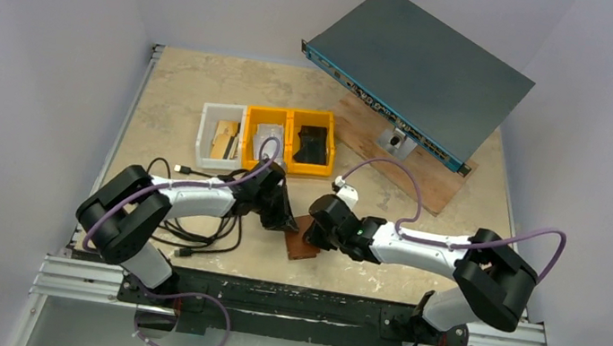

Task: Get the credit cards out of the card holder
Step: Open the card holder at the center of the board.

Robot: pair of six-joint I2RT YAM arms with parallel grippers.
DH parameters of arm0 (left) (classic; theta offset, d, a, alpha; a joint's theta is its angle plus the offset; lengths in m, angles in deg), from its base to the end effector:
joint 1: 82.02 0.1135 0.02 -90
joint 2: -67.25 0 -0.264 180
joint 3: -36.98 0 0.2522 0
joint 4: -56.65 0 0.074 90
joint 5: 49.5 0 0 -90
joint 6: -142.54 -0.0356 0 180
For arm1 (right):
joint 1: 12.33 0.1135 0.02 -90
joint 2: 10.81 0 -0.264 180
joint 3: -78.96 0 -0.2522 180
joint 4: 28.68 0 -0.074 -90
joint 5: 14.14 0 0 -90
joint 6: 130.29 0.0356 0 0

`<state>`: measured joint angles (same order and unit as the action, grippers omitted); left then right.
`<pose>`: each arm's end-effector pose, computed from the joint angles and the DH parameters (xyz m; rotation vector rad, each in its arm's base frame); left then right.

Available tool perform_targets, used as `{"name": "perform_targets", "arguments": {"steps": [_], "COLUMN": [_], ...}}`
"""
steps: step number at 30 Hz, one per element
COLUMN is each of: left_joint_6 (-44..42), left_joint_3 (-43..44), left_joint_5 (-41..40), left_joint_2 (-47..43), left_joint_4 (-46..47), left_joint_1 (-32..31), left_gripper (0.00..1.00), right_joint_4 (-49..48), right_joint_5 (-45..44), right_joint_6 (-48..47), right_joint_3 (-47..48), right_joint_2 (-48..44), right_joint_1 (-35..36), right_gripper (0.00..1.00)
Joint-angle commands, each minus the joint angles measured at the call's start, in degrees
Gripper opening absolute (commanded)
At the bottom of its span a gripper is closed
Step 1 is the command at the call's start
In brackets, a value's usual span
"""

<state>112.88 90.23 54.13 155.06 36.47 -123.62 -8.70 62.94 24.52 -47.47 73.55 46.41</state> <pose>0.2040 -0.1924 0.1456 -0.3503 2.7748 -0.9003 0.1518 0.2348 0.1629 0.2375 2.5379 0.6634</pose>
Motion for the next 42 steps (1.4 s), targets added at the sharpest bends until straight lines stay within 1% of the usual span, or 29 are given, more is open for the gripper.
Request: {"name": "perform_targets", "arguments": {"steps": [1, 5, 8, 12, 16, 19, 21, 23, 24, 26, 29, 33, 39, 42], "left_joint_6": [1.9, -0.1, -2.0, -3.2, -3.0, -3.1, -3.0, -2.7, -2.6, -2.2, -2.1, -2.3, -3.4, -3.9], "left_joint_3": [0.0, -0.1, 0.7, 0.6, -0.2, -0.4, -0.4, -0.5, -0.6, -0.8, -0.7, -1.0, -2.8, -3.3], "left_joint_5": [1.2, -6.0, -9.8, -11.3, -10.6, -10.1, -10.3, -10.3, -10.1, -9.7, -9.2, -8.5, -6.4, -5.7], "left_joint_2": [6.5, 7.2, 7.7, 8.5, 8.8, 8.2, 8.0, 7.9, 8.1, 8.3, 8.6, 8.7, 8.8, 9.0], "left_joint_4": [-0.6, -9.7, -14.4, -16.0, -14.8, -14.0, -14.0, -13.7, -13.5, -12.8, -12.5, -12.2, -10.3, -9.9], "left_joint_1": [-0.1, 0.0, 0.1, 0.1, 0.1, 0.1, 0.1, 0.1, 0.2, 0.2, 0.2, 0.8, 3.3, 3.9], "left_gripper": [0.00, 0.00, 0.00, 0.00, 0.00, 0.00, 0.00, 0.00, 0.00, 0.00, 0.00, 0.00, 0.00, 0.00], "right_joint_4": [8.7, 14.0, 17.1, 21.0, 21.8, 20.5, 21.6, 23.3, 23.8, 24.4, 27.0, 30.0, 28.6, 28.6], "right_joint_5": [-4.8, -7.7, -9.0, -12.4, -12.9, -11.6, -13.3, -15.3, -16.3, -17.8, -20.6, -24.5, -25.1, -24.7], "right_joint_6": [-2.2, -2.8, -3.1, -3.5, -4.4, -8.7, -9.6, -9.7, -9.9, -10.4, -10.4, -10.1, -11.0, -11.0], "right_joint_3": [2.5, 5.1, 6.6, 8.2, 8.5, 10.7, 13.3, 16.8, 18.5, 20.4, 22.6, 24.2, 24.3, 24.6], "right_joint_2": [0.2, -2.5, -5.0, -6.8, -7.8, -4.8, -1.5, 2.8, 4.5, 7.4, 10.9, 14.0, 17.5, 20.3], "right_joint_1": [-0.3, -0.3, -0.3, -0.3, -0.3, 0.4, 3.0, 5.6, 6.5, 7.7, 8.6, 9.6, 10.0, 10.0], "right_gripper": [0.00, 0.00, 0.00, 0.00, 0.00, 0.00, 0.02, 0.18, 0.24, 0.31, 0.34, 0.32, 0.34, 0.31]}}
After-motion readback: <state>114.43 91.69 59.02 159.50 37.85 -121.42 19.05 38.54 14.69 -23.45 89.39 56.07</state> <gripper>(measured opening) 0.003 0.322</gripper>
